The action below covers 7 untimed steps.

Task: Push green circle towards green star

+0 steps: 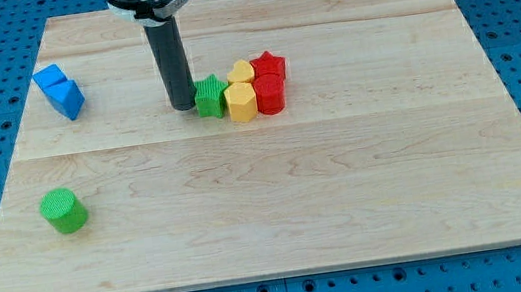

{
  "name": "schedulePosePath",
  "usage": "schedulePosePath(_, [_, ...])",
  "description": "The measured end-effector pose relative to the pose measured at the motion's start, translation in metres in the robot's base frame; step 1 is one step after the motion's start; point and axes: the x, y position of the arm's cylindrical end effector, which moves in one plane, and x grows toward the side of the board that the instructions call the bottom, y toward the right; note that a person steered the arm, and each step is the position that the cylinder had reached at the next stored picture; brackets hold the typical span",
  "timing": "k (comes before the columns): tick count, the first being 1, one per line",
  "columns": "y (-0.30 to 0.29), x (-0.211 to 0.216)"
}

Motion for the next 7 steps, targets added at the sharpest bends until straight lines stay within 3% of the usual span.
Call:
schedulePosePath(6, [0.007, -0.003])
schedulePosePath(7, [0.001, 0.018])
